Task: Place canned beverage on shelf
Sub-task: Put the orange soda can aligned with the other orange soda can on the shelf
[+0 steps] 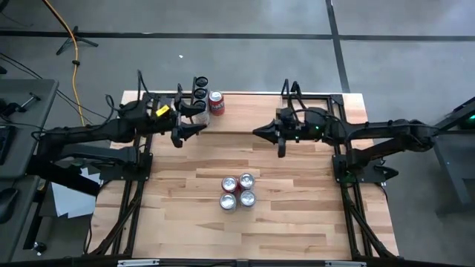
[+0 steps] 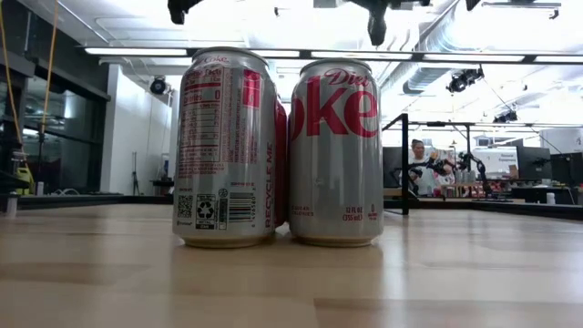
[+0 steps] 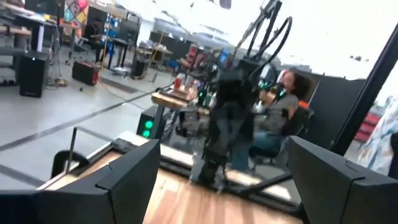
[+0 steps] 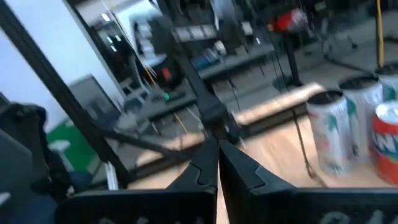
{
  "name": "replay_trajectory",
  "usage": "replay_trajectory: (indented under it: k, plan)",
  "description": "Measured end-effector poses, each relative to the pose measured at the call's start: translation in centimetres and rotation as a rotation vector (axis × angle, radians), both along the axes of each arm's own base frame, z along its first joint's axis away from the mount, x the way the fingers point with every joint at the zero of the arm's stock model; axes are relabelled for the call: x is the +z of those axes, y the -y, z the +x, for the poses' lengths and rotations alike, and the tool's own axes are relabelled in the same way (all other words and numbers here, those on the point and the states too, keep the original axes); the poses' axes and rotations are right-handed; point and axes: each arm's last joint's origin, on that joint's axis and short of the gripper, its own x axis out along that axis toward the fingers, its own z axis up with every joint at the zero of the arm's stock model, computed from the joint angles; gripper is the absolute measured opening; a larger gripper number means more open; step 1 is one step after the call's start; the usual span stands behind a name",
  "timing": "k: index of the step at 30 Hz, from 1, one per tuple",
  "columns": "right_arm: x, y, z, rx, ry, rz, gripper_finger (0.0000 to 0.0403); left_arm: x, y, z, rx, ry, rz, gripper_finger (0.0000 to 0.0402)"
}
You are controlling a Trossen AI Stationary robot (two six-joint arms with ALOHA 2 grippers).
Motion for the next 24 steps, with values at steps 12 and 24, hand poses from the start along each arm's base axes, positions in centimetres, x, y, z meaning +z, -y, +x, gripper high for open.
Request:
replay_trajectory:
  k: [12, 24]
  plan:
    - [0.5, 0.0, 0.0, -0.001, 0.071, -0.031, 0.0000, -1.3, 0.0, 1.5, -0.008, -0.078, 0.011, 0.0304]
    - [2.3, 0.8, -2.3, -0.069, 0.122, -0.026, 0.0000, -0.7, 3.3, 6.0, -0.208, -0.577, 0.144, 0.0304]
